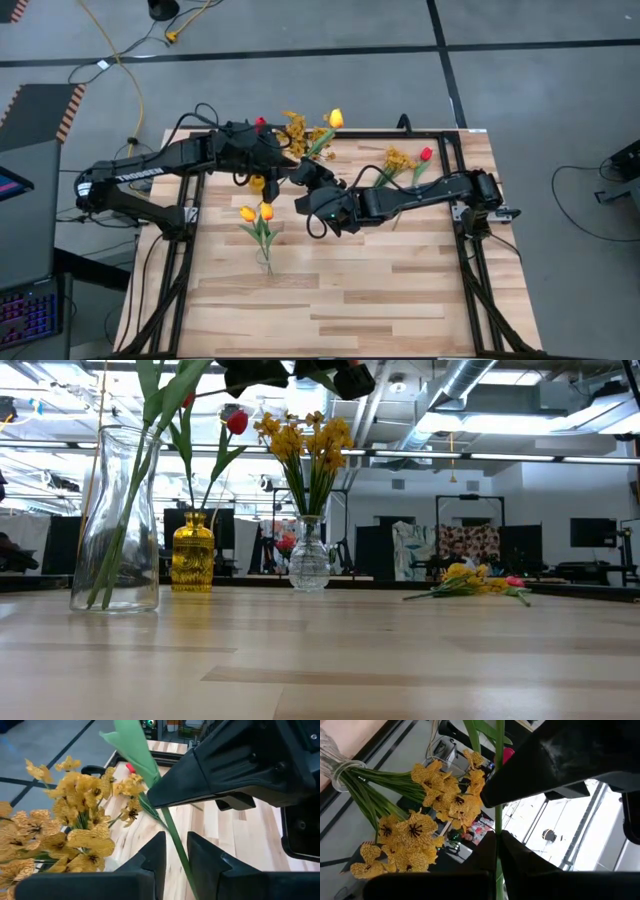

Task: Sort flowers into vase by color
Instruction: Put the yellow flower into the bottom transparent vase

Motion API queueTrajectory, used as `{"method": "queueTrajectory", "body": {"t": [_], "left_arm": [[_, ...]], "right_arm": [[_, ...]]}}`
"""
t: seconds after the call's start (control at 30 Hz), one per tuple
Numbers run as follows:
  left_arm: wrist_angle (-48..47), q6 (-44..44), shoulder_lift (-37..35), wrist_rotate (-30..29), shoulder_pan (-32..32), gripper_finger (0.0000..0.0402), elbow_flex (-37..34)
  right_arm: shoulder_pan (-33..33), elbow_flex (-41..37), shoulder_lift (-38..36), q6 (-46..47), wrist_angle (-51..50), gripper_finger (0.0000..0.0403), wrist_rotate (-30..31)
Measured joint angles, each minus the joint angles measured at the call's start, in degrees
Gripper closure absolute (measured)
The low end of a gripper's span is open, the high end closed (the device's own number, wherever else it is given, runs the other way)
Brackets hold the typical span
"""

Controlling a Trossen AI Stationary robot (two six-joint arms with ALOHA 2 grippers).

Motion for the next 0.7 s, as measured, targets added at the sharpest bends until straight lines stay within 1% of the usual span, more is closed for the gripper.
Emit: {"method": "queueTrajectory", "body": {"t": [0.13,0.3,0.53,0.7], "left_arm": [[0.0,0.0,0.0,0.0,0.0,0.0358,0.0],[-0.1,0.9,0.0,-0.3,0.0,0.0394,0.0],[0.0,1.1,0.0,-0.3,0.0,0.0397,0.0],[0.1,1.1,0.0,-0.3,0.0,0.0400,0.0]], "right_arm": [[0.0,0.0,0.0,0.0,-0.1,0.0362,0.0],[0.0,0.0,0.0,0.2,-0.1,0.0362,0.1],[0.0,0.0,0.0,0.2,-0.1,0.0360,0.1],[0.0,0.0,0.0,0.3,-0.1,0.0333,0.1]]}}
